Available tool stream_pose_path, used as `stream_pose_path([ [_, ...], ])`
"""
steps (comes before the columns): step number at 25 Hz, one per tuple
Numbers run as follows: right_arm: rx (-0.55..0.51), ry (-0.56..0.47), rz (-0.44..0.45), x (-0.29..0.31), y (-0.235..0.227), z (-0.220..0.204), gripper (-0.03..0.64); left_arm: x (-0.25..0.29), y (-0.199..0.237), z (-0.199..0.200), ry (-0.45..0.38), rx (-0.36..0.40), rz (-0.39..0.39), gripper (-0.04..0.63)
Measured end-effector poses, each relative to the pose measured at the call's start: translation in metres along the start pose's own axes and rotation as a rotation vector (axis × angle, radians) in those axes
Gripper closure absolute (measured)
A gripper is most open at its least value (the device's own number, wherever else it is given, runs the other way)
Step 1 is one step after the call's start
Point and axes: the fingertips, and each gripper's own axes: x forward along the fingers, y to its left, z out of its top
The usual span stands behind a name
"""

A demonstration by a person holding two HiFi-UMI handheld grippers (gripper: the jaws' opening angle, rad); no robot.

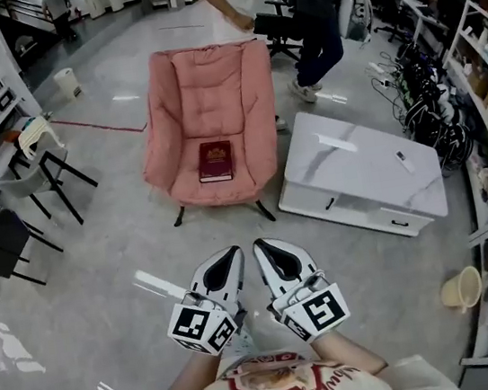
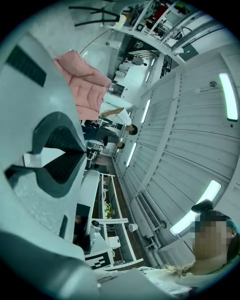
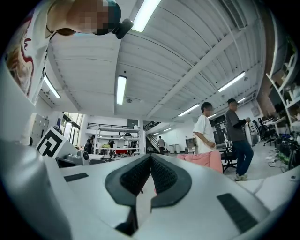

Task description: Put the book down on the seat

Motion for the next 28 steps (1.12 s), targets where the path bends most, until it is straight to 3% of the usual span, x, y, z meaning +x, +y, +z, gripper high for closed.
stream_pose_path([
  [5,0.017,0.012,0.016,-0.071,0.018,0.005,0.615,-0.042,-0.059,-0.014,-0.012,-0.012,0.042,0.592],
  [11,0.011,-0.008,0.047,-0.104,0.050,0.024,0.615,-0.078,-0.096,-0.007,-0.027,0.001,0.043,0.592],
  [17,-0.004,-0.023,0.036,-0.116,0.071,0.035,0.615,-0.099,-0.110,0.001,-0.031,0.018,0.010,0.592],
  [28,-0.016,-0.033,0.070,-0.106,0.114,0.038,0.615,-0.130,-0.097,0.013,-0.045,0.024,0.005,0.592],
])
